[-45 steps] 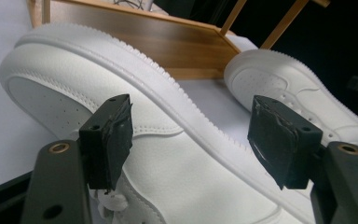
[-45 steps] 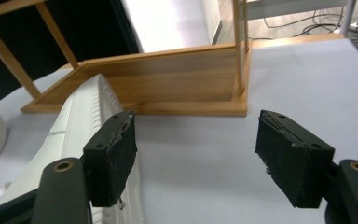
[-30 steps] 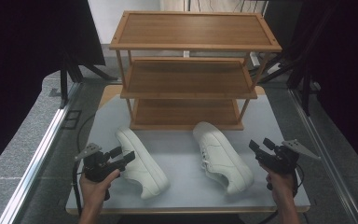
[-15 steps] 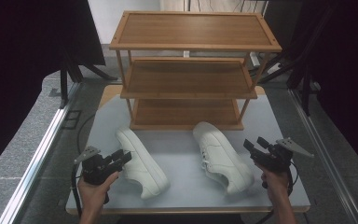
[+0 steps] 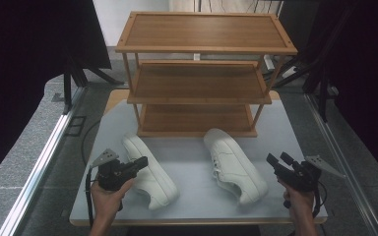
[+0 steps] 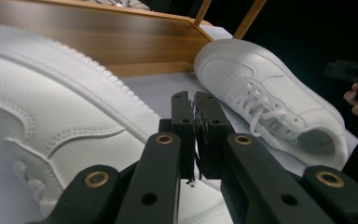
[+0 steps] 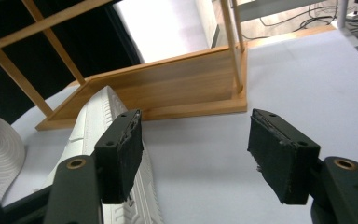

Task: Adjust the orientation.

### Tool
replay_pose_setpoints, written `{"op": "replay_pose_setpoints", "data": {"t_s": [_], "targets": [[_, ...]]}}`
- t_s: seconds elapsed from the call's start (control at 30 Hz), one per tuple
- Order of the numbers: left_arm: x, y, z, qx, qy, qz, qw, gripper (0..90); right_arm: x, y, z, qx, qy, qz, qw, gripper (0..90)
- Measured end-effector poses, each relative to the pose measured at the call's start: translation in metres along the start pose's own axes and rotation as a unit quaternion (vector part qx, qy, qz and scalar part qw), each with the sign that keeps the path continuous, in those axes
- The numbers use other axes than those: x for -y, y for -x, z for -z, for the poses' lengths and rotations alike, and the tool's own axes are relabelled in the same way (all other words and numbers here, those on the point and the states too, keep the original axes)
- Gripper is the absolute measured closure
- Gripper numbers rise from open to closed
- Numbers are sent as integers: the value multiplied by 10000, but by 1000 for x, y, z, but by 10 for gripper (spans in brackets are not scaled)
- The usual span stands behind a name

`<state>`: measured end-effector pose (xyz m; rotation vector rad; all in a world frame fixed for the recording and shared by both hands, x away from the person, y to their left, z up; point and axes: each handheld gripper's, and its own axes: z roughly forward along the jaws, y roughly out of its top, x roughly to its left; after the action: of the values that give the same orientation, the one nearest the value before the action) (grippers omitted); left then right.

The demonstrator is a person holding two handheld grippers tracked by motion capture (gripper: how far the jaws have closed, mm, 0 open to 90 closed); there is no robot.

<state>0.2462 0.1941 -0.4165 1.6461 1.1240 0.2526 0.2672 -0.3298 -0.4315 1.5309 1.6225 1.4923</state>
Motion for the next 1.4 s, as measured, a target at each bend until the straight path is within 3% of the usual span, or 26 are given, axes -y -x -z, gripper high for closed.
{"op": "replay_pose_setpoints", "data": {"t_s": [0.17, 0.33, 0.43, 0.57, 0.97, 1.4], "targets": [[15, 3, 20, -174, -3, 101, 9998, 884, 0, 4, 8, -48, 101, -198, 9997, 352], [50, 3, 38, -387, -43, 532, 9978, 879, 0, 4, 2, -133, 56, -154, 9998, 349], [66, 6, 42, -423, -40, 743, 9963, 879, 1, 2, -2, -172, 0, -120, 9998, 348], [81, 11, 41, -434, -175, 820, 9955, 879, 1, 0, -6, -199, -23, -117, 9997, 348], [94, 21, 20, -316, -552, 778, 9949, 874, -2, 4, -6, 0, 16, -275, 9996, 340], [85, 26, 5, -157, -626, 668, 9957, 870, -1, 6, -1, 171, 90, -346, 9992, 338]]}}
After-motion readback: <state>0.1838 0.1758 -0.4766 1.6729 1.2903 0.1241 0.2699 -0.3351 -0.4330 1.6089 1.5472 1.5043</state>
